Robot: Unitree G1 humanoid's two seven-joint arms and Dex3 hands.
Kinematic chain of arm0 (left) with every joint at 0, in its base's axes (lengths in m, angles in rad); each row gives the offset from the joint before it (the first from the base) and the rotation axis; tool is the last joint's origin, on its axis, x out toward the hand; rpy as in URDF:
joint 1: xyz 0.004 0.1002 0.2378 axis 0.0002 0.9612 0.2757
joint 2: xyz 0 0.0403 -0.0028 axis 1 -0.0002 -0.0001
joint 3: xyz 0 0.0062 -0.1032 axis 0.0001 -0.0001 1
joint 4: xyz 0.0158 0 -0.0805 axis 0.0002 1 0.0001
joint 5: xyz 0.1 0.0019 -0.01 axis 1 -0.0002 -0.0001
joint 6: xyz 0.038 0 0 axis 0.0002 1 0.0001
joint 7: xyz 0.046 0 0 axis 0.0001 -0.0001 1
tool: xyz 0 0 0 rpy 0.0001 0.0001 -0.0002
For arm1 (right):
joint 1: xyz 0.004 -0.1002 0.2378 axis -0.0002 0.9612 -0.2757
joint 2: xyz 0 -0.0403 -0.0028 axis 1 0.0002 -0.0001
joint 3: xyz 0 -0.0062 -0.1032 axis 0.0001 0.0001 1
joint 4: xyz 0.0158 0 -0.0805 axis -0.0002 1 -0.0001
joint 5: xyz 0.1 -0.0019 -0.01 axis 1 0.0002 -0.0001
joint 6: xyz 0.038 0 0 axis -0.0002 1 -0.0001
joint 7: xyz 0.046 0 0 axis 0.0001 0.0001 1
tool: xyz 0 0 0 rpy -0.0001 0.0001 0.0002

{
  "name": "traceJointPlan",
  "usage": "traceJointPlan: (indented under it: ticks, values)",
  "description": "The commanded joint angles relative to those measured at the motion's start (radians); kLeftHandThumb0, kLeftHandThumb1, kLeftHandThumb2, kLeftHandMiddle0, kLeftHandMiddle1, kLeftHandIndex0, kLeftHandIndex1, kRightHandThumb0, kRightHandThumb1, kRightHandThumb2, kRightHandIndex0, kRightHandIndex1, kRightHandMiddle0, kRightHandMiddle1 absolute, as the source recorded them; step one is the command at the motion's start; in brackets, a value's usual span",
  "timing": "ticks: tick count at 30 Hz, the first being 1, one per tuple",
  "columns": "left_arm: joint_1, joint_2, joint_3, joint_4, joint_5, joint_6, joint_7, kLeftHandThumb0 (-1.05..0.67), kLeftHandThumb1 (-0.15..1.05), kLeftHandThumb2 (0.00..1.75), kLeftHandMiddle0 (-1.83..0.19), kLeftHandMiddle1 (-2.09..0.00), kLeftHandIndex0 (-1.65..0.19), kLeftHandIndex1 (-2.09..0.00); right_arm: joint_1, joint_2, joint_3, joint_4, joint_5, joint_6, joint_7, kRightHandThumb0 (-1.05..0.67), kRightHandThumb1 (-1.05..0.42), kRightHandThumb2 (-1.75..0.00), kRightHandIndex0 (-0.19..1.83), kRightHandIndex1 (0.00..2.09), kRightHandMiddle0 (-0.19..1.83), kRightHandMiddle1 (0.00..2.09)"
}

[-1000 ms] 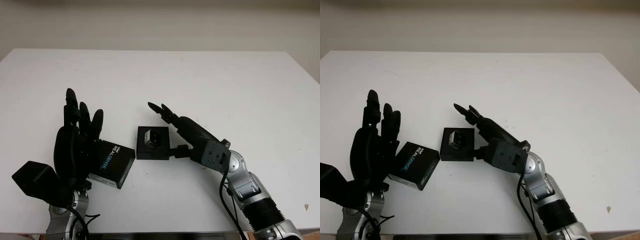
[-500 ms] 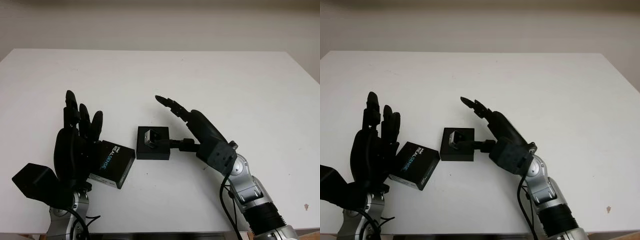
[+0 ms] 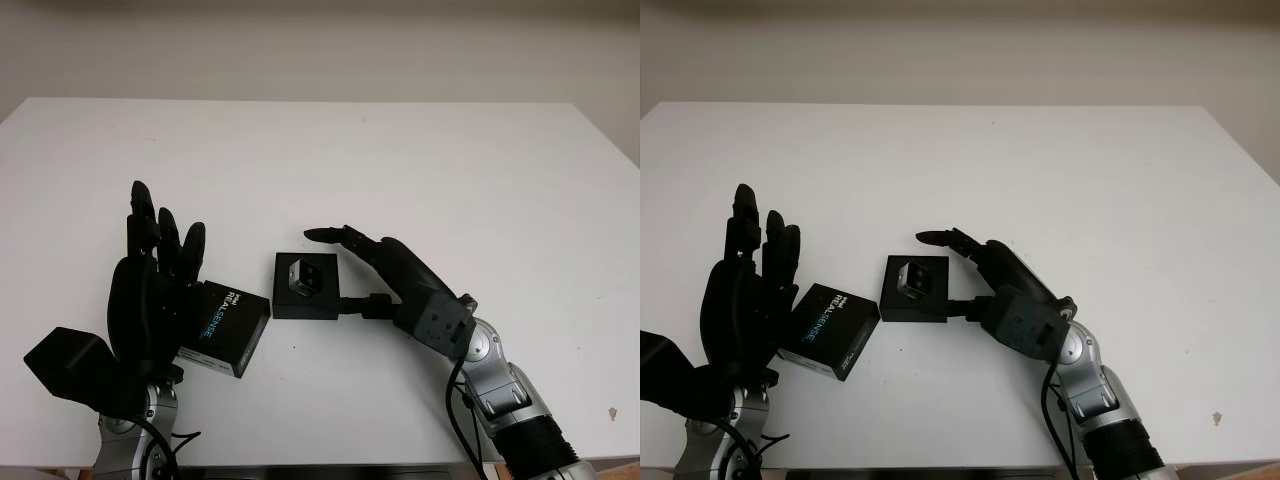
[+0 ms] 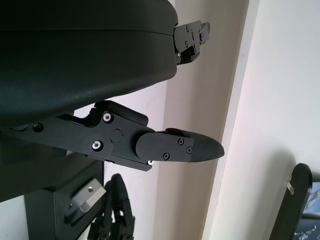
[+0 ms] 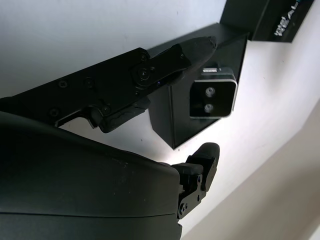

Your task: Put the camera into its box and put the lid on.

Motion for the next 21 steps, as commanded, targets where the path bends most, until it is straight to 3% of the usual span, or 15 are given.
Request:
traceJointPlan:
  ticks: [1,8,16,21]
  values:
    - [0.000,0.002,0.002,0.004,-0.002,-0.010,-0.008,-0.53,1.05,0.27,0.19,0.00,0.19,0.00,0.004,-0.005,0.006,-0.002,-0.007,0.001,-0.001,-0.66,-0.87,-0.05,0.15,0.08,0.16,0.52]
    - [0.001,-0.003,-0.001,0.001,-0.001,-0.003,-0.002,-0.54,1.05,0.25,0.19,0.00,0.19,0.00,0.003,0.008,0.013,0.029,-0.023,-0.026,-0.036,-0.66,-0.88,-0.06,0.16,0.09,0.21,0.56]
    - [0.001,-0.006,-0.003,0.008,-0.002,-0.012,-0.005,-0.54,1.05,0.25,0.19,0.00,0.19,0.00,0.003,0.022,0.023,0.055,-0.036,-0.054,-0.079,-0.60,-0.88,-0.05,0.22,0.09,0.14,0.97]
    - [-0.002,-0.010,-0.001,0.012,-0.010,-0.015,-0.007,-0.54,1.05,0.23,0.19,0.00,0.19,0.00,0.006,0.032,0.026,0.059,-0.044,-0.062,-0.099,-0.58,-0.90,-0.06,0.25,0.10,0.16,1.12]
